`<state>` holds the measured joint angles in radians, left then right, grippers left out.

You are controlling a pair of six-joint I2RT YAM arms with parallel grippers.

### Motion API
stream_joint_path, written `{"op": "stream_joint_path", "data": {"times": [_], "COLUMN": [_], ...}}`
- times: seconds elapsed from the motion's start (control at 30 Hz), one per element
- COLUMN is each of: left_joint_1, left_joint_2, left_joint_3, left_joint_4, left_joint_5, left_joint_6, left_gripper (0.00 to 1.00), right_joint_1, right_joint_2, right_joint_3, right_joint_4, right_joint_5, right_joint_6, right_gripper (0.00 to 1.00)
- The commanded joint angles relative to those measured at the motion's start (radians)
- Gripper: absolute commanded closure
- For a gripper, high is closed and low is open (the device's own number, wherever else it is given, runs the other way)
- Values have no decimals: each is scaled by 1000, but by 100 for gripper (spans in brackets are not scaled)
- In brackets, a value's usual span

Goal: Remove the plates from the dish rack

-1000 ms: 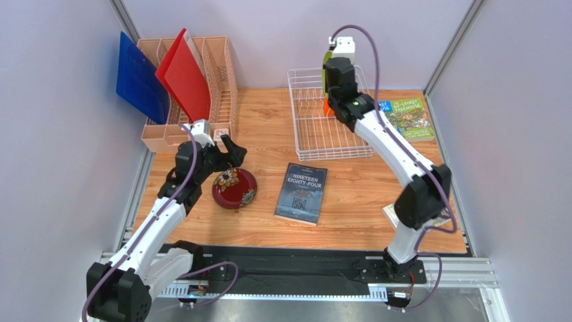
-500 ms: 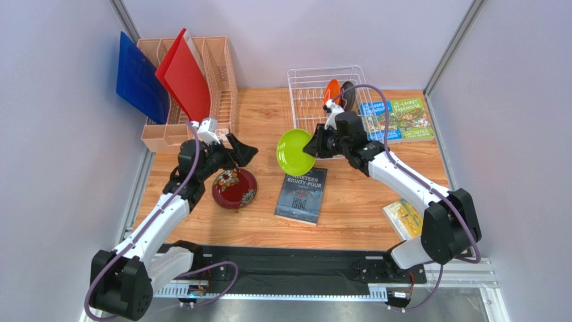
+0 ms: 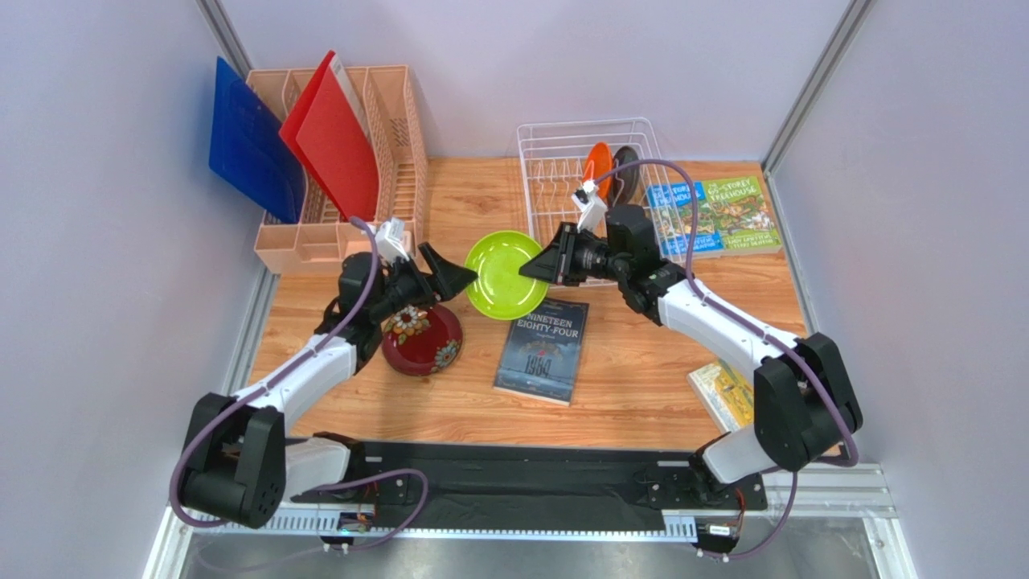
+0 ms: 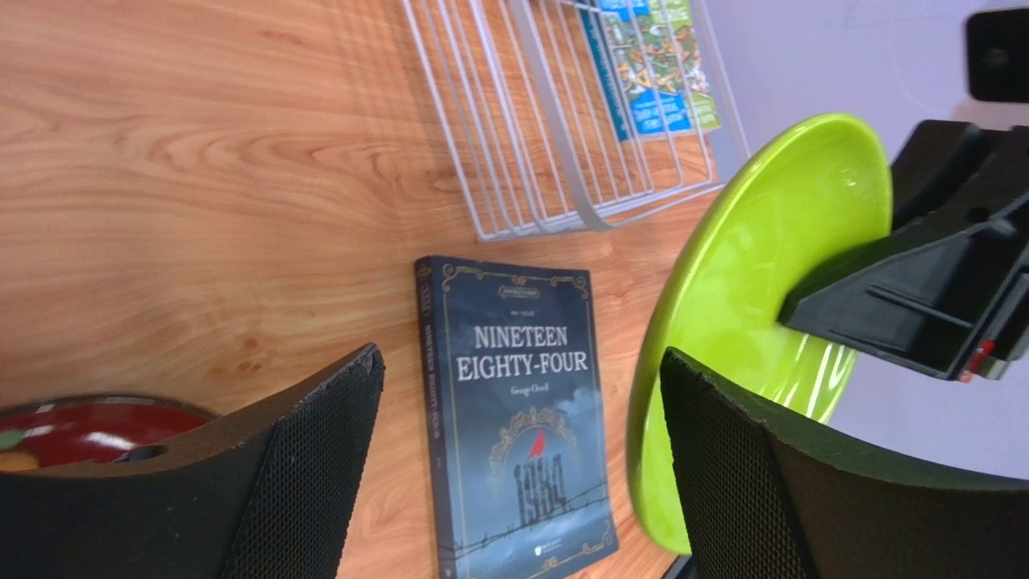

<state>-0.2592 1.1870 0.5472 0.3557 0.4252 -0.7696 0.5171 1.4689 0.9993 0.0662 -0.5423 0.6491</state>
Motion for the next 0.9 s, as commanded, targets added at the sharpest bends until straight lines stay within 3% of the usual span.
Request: {"op": "stream_joint_path", "data": {"times": [0.0,0.03,0.07,0.13,0.17,0.23,0.27,0.3,0.43,0.47,0.53,0.57,0.67,0.77,0.87], "left_joint_1": [-21,-28,-38,-52,-60,-69,-74,-75,-75,-75,-75,-75,-75,-74,-74], "left_joint_2": [35,42,49,72,80,106,114,128,122,109,50,25,-82,-187,-263], "left_joint_3": [-4,-4,-3,6,13,17,19,20,7,-3,-4,0,16,11,-13], "left_joint_4": [215,235,271,281,287,296,305,305,309,260,171,63,-151,-297,-383], "left_joint_5": [58,63,72,75,81,86,93,96,84,39,-31,-108,-302,-467,-573], "left_joint_6": [-69,-79,-89,-97,-99,-105,-105,-106,-94,-85,-33,-13,56,85,93], "left_gripper": [11,15,27,40,56,71,93,100,100,100,100,100,100,100,100], "right_joint_1": [9,9,9,9,9,8,8,9,9,9,8,6,-3,-28,-52], "right_joint_2": [37,44,56,65,70,80,83,93,116,120,122,120,84,36,10], "right_joint_3": [12,15,16,19,22,33,44,48,90,102,140,153,196,216,255], "right_joint_4": [141,159,170,190,195,193,192,188,126,97,5,-37,-209,-293,-350], "right_joint_5": [-94,-103,-113,-120,-119,-126,-130,-131,-127,-111,-85,-27,155,307,424], "right_joint_6": [73,79,86,93,92,90,89,86,60,31,-14,-64,-152,-236,-316], "right_gripper": [100,100,100,100,100,100,100,100,98,86,76,63,39,29,25]}}
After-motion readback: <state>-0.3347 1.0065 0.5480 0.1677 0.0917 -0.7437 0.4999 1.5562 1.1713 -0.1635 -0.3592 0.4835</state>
